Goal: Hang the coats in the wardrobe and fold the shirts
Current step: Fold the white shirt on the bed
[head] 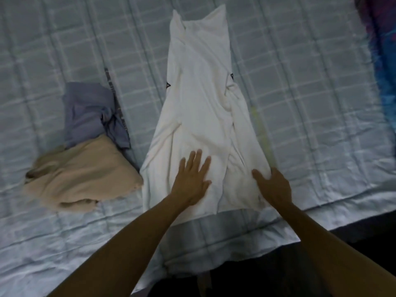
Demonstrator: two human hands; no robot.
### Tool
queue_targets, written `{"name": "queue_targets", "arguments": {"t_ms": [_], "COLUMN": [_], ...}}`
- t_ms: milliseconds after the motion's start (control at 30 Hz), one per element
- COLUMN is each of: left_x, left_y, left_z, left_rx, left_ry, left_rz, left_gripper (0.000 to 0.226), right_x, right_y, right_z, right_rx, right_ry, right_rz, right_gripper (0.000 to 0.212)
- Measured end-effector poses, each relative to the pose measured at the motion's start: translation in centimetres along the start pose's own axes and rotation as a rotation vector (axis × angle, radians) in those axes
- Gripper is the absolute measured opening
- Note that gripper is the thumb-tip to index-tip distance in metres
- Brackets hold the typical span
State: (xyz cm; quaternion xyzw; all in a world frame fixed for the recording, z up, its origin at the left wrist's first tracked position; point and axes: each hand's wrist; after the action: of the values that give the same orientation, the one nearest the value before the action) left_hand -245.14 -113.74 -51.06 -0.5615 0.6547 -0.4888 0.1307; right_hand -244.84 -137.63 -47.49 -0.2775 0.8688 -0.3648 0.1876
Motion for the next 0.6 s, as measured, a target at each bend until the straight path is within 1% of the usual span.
{"name": "queue_targets", "arguments": {"t_ms": [67, 133, 167, 200, 233, 267, 300, 367, 400, 433, 467, 500, 600], "left_x": [0.5, 0.7, 0.6, 0.3, -0.1, -0.6, -1.3, -3.6, -4.7, -6.1, -7.1, -7.7, -7.8], "left_y": [0.0, -0.6, -0.9, -1.2, -1.6, -1.9, -2.1, -2.8, -3.2, -3.3, -3.4, -3.5, -2.6], "left_z": [-0.2, -0.7, -1.3, -2.0, -2.9, -4.0, -5.0, -7.1, -8.2, -9.2, -10.4, -11.5, -13.2], "left_rx": [0.010, 0.005, 0.007, 0.033, 0.094, 0.178, 0.287, 0.484, 0.538, 0.562, 0.555, 0.538, 0.552], "left_ry": [-0.039, -0.032, -0.025, -0.015, -0.020, -0.069, -0.160, -0.442, -0.571, -0.656, -0.701, -0.716, -0.724], "left_rz": [-0.015, -0.091, -0.158, -0.245, -0.357, -0.476, -0.598, -0.896, -1.074, -1.218, -1.291, -1.298, -1.239], "left_gripper": [0.067, 0.063, 0.059, 0.056, 0.052, 0.049, 0.046, 0.040, 0.036, 0.033, 0.031, 0.031, 0.034], "right_x": [0.8, 0.4, -0.1, -1.0, -1.9, -2.8, -3.9, -6.3, -7.3, -8.2, -8.7, -8.7, -7.1], "right_y": [-1.1, -2.5, -2.6, -2.2, -1.2, 0.4, 2.2, 5.8, 7.1, 8.2, 9.1, 9.8, 10.7], "right_z": [-1.1, -3.0, -4.3, -6.1, -8.1, -10.2, -12.4, -16.5, -18.3, -19.5, -20.5, -20.8, -19.9], "right_rx": [0.188, 0.386, 0.433, 0.437, 0.396, 0.323, 0.242, 0.063, -0.034, -0.117, -0.179, -0.231, -0.367], "right_ry": [-0.127, -0.216, -0.249, -0.289, -0.337, -0.394, -0.471, -0.645, -0.717, -0.780, -0.827, -0.850, -0.851], "right_rz": [0.066, 0.178, 0.230, 0.270, 0.286, 0.281, 0.269, 0.199, 0.140, 0.061, -0.031, -0.112, -0.228], "right_gripper": [0.039, 0.026, 0.023, 0.020, 0.019, 0.022, 0.028, 0.040, 0.043, 0.046, 0.047, 0.048, 0.042]}}
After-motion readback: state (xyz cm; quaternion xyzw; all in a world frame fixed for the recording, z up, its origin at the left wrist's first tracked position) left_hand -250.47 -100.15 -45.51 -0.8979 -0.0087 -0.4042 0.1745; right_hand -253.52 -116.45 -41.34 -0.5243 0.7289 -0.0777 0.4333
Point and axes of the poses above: each hand's wrist, its own z-axis towards the middle knuckle, its own y-axis out of the palm, x = y × z, and after that the axes turned 9 degrees about y, right-handed
